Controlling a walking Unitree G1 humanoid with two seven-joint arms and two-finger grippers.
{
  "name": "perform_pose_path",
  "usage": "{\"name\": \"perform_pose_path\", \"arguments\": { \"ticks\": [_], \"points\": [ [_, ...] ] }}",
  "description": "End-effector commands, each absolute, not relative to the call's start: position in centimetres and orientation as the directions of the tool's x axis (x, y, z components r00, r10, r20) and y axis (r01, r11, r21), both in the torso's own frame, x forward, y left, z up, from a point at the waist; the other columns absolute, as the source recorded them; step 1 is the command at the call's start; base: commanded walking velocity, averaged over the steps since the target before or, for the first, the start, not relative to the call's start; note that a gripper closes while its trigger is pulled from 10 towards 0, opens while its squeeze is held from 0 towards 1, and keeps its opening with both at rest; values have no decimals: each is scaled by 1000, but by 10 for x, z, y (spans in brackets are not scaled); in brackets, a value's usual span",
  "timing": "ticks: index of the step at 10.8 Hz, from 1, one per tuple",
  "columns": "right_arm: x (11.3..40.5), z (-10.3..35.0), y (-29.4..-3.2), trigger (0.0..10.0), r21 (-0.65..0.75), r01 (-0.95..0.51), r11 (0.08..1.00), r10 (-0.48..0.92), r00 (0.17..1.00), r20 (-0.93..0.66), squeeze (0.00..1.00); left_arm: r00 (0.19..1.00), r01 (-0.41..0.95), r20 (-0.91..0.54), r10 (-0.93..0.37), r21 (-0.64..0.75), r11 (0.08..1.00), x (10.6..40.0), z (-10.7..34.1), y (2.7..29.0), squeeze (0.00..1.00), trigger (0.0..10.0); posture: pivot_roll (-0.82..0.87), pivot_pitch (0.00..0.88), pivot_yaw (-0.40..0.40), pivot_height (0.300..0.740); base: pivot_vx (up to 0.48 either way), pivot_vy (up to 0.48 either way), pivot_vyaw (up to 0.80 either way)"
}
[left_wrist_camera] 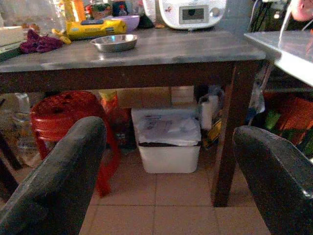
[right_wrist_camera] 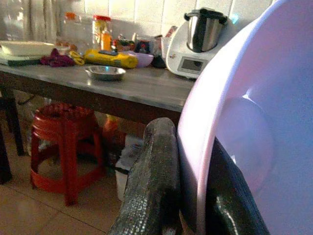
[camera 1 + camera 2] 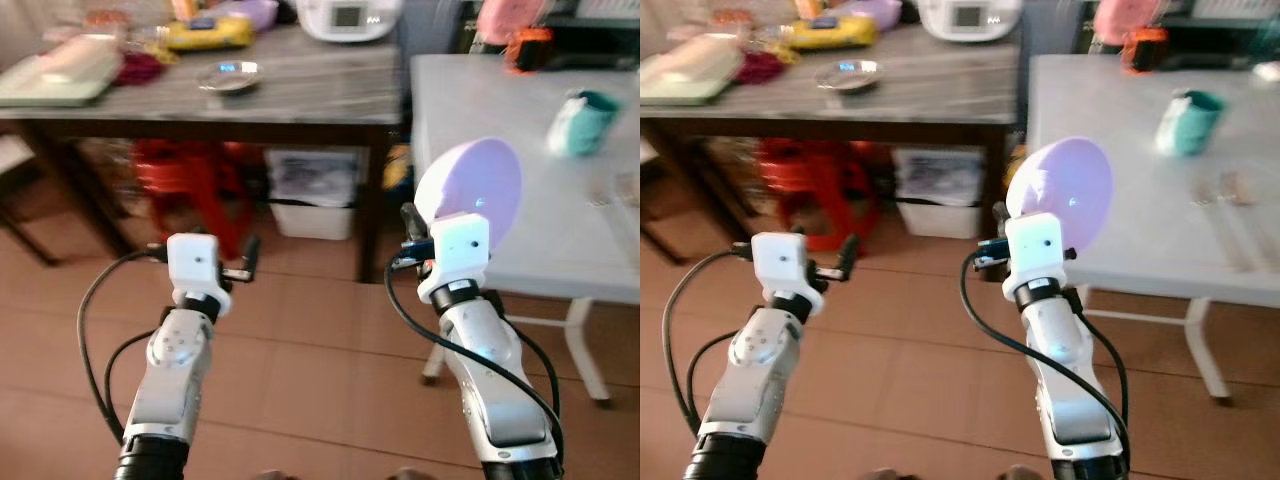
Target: Setting the table
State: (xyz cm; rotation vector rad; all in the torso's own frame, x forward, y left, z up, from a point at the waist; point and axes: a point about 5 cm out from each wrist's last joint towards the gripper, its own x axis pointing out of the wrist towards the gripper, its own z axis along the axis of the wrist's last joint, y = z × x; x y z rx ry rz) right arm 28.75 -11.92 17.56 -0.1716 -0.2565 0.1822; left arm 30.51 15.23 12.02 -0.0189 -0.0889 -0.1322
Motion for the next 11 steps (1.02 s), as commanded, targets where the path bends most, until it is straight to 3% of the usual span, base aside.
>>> {"name": "perform_pose_path", "arguments": {
  "ticks": [1, 7, 11],
  "points": [
    [287, 176, -125, 10000, -196, -138, 971, 185, 952, 242, 0, 985, 154, 87, -152, -12, 988, 306, 121, 145, 0, 10000, -54, 113, 87, 740, 0, 428, 0],
    [289, 174, -125, 10000, -194, -127, 973, 173, 954, 246, 0, 983, 164, 85, -163, -6, 986, 311, 122, 144, 0, 10000, -48, 99, 96, 740, 0, 454, 0],
    [291, 175, -125, 10000, -206, -131, 970, 182, 950, 254, 0, 969, 209, 139, -205, -15, 978, 308, 128, 141, 0, 10000, -49, 88, 93, 740, 0, 0, 0]
  ]
}}
